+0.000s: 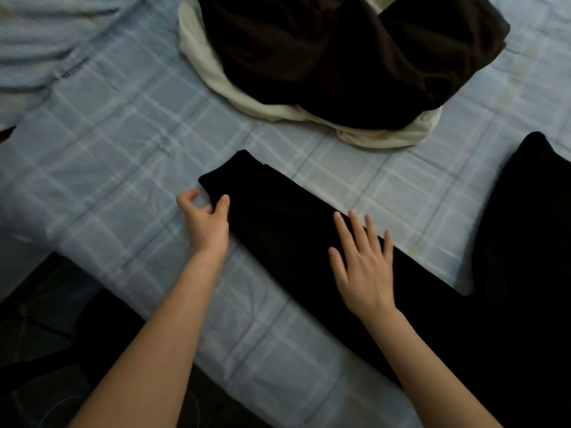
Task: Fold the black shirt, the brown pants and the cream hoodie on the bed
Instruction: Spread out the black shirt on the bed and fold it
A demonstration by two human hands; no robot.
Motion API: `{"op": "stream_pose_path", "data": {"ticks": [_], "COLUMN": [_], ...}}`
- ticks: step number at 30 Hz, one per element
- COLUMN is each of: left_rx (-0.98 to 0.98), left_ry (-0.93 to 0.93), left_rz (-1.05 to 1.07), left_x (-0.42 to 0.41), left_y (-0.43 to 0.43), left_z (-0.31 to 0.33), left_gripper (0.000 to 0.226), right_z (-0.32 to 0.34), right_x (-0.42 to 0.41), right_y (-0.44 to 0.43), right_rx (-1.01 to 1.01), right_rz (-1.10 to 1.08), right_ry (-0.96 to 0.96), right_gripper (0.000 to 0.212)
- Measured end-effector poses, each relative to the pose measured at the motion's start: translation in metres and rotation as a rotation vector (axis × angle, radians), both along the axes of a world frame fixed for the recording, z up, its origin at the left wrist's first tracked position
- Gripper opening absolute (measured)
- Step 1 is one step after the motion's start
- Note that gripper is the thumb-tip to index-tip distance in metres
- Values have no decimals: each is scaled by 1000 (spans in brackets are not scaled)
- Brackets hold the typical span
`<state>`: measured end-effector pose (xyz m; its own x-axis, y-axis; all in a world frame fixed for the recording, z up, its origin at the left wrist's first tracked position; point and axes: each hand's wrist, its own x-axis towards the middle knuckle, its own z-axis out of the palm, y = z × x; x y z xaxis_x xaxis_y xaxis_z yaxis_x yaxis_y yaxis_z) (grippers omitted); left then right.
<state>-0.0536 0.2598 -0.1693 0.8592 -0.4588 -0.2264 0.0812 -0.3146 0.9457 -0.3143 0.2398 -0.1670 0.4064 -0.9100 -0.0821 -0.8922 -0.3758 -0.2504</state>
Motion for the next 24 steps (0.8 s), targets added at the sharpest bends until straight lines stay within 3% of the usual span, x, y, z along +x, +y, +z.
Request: {"op": "stream_pose_path", "data": {"ticks": [4,7,9,11,14,16,19,21,24], "left_rx": [-47,-34,-68,-139,-231,-258,-216,-170,-156], "left_ry": [-6,-114,-53,22,79,118,162,173,180], "left_rz": [-232,-380,-398,-442,-584,-708,-860,-980,-1191], "left_x": [0,-2,-9,-21,-51,-82,-138,-179,-239], "left_y": [7,4,3,1,-1,-3,-7,-7,4], "left_z": [-4,8,23,41,66,83,98,105,118], "left_gripper": [46,41,44,48,56,69,88,88,77], "right_z": [-28,-29,-20,0,49,80,114,127,137], "right_x": [15,16,16,19,24,22,-4,-36,-101], "right_y": [7,6,4,0,-12,-21,-27,-22,-9], "right_rx": [20,36,81,171,349,427,448,388,152], "right_rz": [39,34,39,-22,-228,-294,-274,-318,-490], "right_ry": [103,122,90,-156,-787,-1054,-1195,-1185,-1155], "right_gripper": [59,60,58,57,53,52,53,56,32]}}
